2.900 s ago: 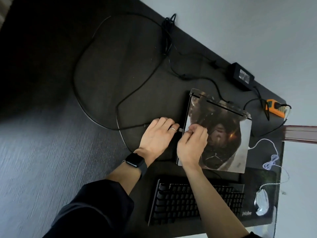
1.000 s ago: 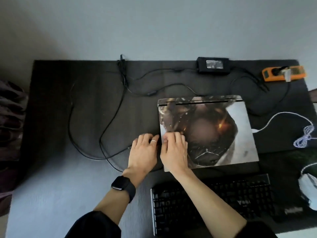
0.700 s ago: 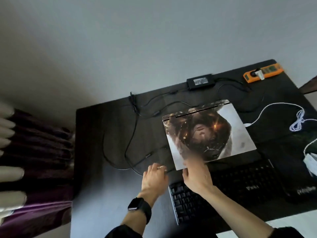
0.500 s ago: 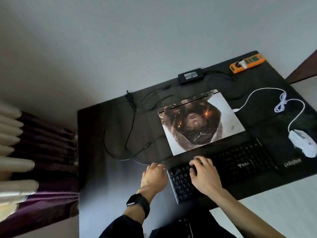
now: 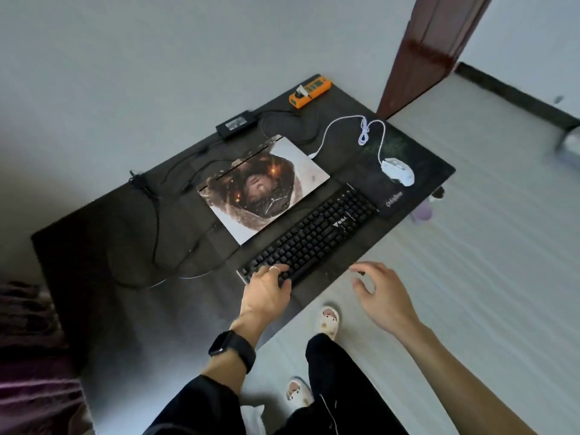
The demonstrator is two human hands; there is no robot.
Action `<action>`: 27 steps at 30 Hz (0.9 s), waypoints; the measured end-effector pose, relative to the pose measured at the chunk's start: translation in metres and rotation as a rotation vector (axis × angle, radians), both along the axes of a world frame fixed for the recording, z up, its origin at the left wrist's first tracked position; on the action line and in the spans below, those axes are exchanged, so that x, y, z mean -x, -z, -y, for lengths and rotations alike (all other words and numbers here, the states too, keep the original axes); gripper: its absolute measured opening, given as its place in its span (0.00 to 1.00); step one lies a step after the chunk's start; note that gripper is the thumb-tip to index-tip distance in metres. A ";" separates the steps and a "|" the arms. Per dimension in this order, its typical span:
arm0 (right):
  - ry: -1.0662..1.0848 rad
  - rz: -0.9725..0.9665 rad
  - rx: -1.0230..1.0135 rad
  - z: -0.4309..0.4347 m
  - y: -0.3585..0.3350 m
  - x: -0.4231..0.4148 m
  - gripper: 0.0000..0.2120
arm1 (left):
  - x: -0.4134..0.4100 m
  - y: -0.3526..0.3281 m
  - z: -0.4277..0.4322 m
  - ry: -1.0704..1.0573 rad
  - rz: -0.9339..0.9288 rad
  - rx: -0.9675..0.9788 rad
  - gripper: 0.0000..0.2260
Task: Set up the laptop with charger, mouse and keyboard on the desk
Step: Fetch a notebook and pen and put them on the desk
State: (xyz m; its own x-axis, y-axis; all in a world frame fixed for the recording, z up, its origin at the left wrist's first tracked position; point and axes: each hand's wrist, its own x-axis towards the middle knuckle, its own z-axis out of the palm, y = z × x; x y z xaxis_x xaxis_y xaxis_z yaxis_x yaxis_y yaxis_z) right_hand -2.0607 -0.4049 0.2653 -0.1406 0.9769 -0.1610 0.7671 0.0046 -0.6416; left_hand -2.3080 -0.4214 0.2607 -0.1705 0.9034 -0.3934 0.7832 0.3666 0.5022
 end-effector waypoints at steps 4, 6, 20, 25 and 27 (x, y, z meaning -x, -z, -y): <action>0.166 -0.040 -0.080 0.001 -0.036 -0.059 0.10 | -0.058 -0.027 -0.018 0.141 0.086 -0.103 0.18; 0.248 -0.075 -0.101 0.006 -0.050 -0.097 0.10 | -0.092 -0.040 -0.027 0.206 0.096 -0.134 0.17; 0.762 -0.084 -0.190 0.059 -0.081 -0.445 0.11 | -0.468 -0.087 -0.104 0.756 0.132 -0.206 0.15; 0.873 -0.066 -0.216 0.063 -0.092 -0.564 0.11 | -0.587 -0.099 -0.139 0.811 0.125 -0.218 0.14; 0.910 -0.047 -0.241 0.062 -0.098 -0.611 0.12 | -0.638 -0.101 -0.156 0.834 0.108 -0.254 0.13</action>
State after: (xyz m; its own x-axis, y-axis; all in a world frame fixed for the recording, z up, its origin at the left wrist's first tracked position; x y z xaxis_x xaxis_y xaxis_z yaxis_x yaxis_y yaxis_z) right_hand -1.4492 -0.4670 0.3638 0.6915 0.7209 0.0465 0.5150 -0.4468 -0.7316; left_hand -1.6698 -0.2654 0.3618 0.6107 0.7795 -0.1391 0.6895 -0.4372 0.5775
